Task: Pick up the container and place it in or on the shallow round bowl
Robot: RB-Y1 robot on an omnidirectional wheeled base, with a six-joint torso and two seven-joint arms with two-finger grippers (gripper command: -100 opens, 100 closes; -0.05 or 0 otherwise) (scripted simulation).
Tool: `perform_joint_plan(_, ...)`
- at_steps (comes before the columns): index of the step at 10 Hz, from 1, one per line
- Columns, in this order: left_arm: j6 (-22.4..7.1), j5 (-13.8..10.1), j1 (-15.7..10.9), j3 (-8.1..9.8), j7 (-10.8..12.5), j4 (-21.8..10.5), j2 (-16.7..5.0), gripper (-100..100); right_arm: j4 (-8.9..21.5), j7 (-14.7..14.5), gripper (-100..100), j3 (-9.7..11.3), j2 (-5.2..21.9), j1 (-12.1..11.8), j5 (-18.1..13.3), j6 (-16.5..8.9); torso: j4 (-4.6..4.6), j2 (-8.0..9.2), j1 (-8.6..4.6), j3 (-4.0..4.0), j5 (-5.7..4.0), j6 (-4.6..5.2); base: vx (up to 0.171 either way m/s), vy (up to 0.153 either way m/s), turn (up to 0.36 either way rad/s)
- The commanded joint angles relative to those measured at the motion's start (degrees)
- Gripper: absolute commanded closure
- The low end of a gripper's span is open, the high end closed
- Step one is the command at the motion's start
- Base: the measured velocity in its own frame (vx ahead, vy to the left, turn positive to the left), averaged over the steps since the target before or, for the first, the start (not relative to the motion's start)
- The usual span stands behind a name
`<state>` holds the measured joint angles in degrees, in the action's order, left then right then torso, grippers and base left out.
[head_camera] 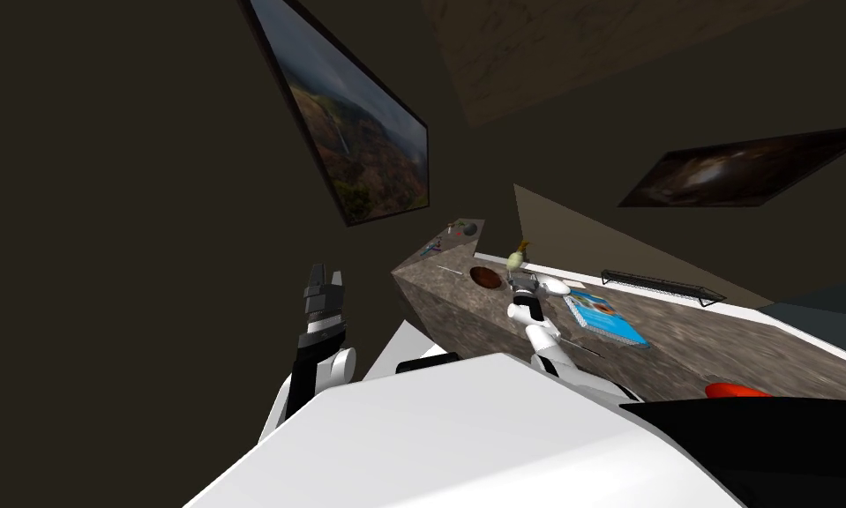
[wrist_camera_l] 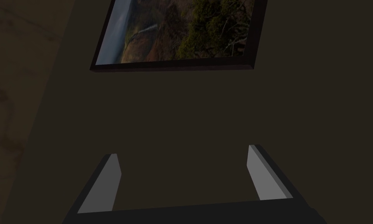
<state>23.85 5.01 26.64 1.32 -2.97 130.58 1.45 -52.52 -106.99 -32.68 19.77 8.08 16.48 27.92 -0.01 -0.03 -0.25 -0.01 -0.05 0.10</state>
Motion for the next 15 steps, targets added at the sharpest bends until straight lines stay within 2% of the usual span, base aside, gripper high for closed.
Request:
perform_joint_plan(1,0.0,0.0,0.0,0.0,0.0,0.0,0.0,0,2.13,-2.39,-100,0.13,-0.64,0.11,0.39,0.46,0.0,0.0,0.0,0.0,0.0,0.0,0.012,-0.045,-0.001)
perform_joint_plan(5,0.0,0.0,0.0,-0.01,0.0,0.0,0.01,0,5.8,-4.51,-100,0.61,-1.98,-0.27,0.77,1.27,0.01,0.06,0.2,0.03,0.04,-0.01,-0.002,-0.001,0.004)
perform_joint_plan(6,0.0,0.0,0.0,-0.01,0.0,0.0,0.01,0,6.78,-3.84,-100,0.73,-1.09,0.49,0.67,1.8,0.01,0.06,0.19,0.04,0.04,-0.01,0.0,0.0,0.0)
perform_joint_plan(7,0.0,0.0,0.0,0.0,0.0,0.0,0.0,0,7.14,-3.87,0,0.78,-1.08,0.54,0.67,2.06,0.02,0.07,0.2,0.04,0.05,-0.01,0.0,0.0,0.0)
perform_joint_plan(8,0.0,0.0,0.0,-0.01,0.0,0.0,0.01,0,7.11,-1.43,-100,0.87,-0.28,-0.41,-0.74,2.4,0.02,0.07,0.2,0.04,0.05,-0.01,0.027,0.032,-0.095)
perform_joint_plan(11,0.0,0.0,0.0,-0.01,0.0,0.0,0.01,0,7.15,3.06,-100,1.07,1.31,-2.29,-3.58,3.12,-0.01,-0.04,0.34,-0.02,0.09,0.0,0.036,0.043,-0.127)
perform_joint_plan(12,0.0,0.0,0.0,-0.01,0.0,0.0,0.01,0,7.15,3.43,-100,1.07,1.31,-2.29,-3.58,3.12,0.0,-0.02,0.32,-0.01,0.08,0.01,0.026,0.031,-0.091)
perform_joint_plan(13,0.0,0.0,0.0,-0.01,0.0,0.0,0.01,0,7.17,5.64,-100,1.17,2.11,-3.23,-5.0,3.48,-0.01,0.0,0.29,0.0,0.08,0.04,0.047,0.061,-0.082)
perform_joint_plan(15,0.0,0.0,0.0,-0.01,0.0,0.0,0.01,0,7.17,5.87,-100,1.17,2.11,-3.23,-5.0,3.48,-0.01,0.01,0.29,0.0,0.08,0.03,0.009,0.011,-0.024)
